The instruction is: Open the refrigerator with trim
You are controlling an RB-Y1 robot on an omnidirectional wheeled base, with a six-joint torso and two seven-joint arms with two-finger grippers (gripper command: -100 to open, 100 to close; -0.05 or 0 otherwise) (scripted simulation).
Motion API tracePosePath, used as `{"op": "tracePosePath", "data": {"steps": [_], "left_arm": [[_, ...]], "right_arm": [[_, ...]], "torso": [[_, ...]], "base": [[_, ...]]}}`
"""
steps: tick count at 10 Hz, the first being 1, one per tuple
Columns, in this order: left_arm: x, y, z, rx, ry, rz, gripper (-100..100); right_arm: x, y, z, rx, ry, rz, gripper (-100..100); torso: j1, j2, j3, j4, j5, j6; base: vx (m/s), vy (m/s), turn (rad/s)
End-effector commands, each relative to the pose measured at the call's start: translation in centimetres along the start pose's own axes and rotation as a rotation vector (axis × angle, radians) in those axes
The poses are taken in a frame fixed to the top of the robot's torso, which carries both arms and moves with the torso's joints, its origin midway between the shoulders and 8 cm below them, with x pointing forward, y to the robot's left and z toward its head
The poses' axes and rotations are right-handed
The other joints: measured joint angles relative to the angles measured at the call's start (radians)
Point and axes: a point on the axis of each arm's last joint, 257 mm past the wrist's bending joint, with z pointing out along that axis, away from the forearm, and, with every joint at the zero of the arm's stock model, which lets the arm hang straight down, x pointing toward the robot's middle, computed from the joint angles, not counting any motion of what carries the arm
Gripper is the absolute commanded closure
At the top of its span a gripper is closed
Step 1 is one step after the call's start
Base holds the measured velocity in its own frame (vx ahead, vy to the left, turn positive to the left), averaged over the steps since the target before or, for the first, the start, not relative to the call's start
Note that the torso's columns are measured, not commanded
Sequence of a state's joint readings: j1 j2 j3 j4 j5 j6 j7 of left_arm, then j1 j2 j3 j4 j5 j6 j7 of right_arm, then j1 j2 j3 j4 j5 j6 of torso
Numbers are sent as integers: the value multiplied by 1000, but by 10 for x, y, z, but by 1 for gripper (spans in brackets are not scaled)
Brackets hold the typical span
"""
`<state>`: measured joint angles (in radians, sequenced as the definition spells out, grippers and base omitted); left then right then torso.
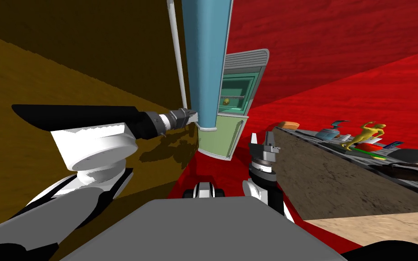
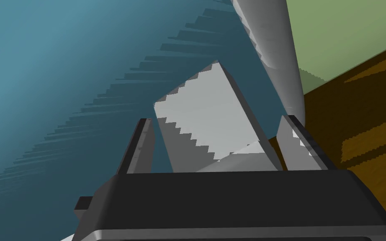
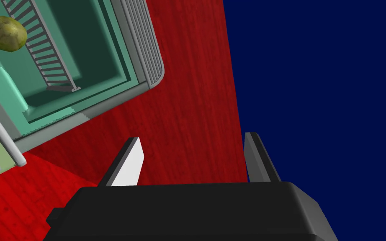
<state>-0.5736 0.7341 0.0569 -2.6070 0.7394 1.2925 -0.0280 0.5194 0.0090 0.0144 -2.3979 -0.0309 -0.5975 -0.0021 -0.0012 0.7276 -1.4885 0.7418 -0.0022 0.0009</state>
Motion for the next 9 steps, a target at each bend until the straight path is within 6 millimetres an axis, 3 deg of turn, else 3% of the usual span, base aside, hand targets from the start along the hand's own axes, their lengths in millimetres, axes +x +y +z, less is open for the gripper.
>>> {"op": "tracePosePath", "data": {"steps": [1, 3, 4, 9], "left_arm": [[-5, -14, -2, 43, -7, 4, 100], [1, -20, -2, 61, 12, 5, 100], [4, -14, 0, 26, 38, -1, -100], [-19, -30, 1, 16, 23, -3, -100]], "right_arm": [[0, 0, 0, 0, 0, 0, 0], [0, 0, 0, 0, 0, 0, 0], [0, 0, 0, 0, 0, 0, 0], [0, 0, 0, 0, 0, 0, 0]], "torso": [[2, -1, -1, 0, 0, 1], [3, -5, -5, 1, 0, 2], [-1, -4, -4, -1, -1, 1], [-6, 4, -1, 3, -6, 2]], "base": [[19, 245, -37], [30, 248, -66], [-40, 92, -51], [-26, -21, -30]]}}
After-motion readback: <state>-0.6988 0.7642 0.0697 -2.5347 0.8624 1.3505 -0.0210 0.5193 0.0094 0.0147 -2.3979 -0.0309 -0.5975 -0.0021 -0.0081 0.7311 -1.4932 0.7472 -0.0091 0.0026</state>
